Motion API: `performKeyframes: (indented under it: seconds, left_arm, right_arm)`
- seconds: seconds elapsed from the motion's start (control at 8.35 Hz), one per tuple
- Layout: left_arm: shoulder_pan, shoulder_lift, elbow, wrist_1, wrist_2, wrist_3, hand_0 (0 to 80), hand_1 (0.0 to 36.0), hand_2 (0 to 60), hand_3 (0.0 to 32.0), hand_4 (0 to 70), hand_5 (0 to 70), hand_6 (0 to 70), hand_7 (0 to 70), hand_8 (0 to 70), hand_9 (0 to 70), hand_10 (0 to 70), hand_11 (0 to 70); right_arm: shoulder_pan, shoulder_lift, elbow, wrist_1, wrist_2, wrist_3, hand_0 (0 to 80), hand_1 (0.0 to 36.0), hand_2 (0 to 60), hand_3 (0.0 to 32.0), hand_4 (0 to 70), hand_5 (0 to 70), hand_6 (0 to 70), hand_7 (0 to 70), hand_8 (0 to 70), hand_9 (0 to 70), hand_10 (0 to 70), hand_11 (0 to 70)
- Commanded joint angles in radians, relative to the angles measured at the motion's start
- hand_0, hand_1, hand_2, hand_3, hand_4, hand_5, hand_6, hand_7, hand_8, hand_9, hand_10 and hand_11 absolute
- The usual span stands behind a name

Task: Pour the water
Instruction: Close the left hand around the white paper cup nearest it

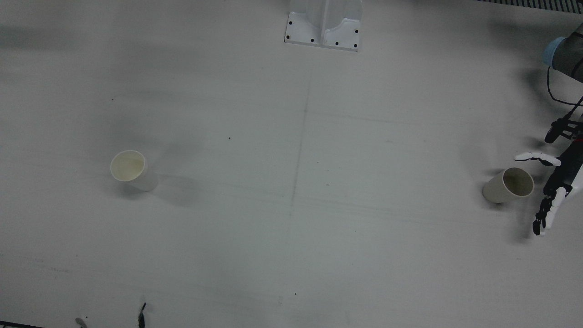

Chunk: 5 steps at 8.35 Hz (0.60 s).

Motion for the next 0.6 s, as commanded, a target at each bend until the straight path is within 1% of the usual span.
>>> performKeyframes:
  seconds: [0.0,0.24,0.48]
  left_arm:
    - [0.003,-0.003,-0.004,0.001,-0.002,0.065,46.1,16.3,21.6,6.2,0.0,0.0,0.0,0.0,0.0,0.0,0.0,0.0]
    - [0.003,-0.038,-0.005,0.016,0.002,0.095,46.0,15.8,21.1,6.0,0.0,0.0,0.0,0.0,0.0,0.0,0.0,0.0]
    - [0.004,-0.061,-0.005,0.036,0.002,0.095,46.0,15.8,20.8,5.6,0.3,0.0,0.0,0.0,0.0,0.0,0.0,0.0]
  right_arm:
    - [0.0,-0.005,0.008,0.0,0.0,0.002,38.1,5.0,25.8,0.0,41.6,48.0,25.9,27.6,21.4,30.3,23.4,33.7]
    - [0.0,-0.006,0.01,0.0,0.0,0.005,38.1,5.1,25.6,0.0,41.0,47.3,25.6,27.4,20.8,29.6,23.2,33.4]
    - [0.0,-0.015,0.02,0.0,0.0,0.005,38.3,5.3,25.2,0.0,39.5,46.3,24.8,26.0,20.1,28.6,22.7,32.7]
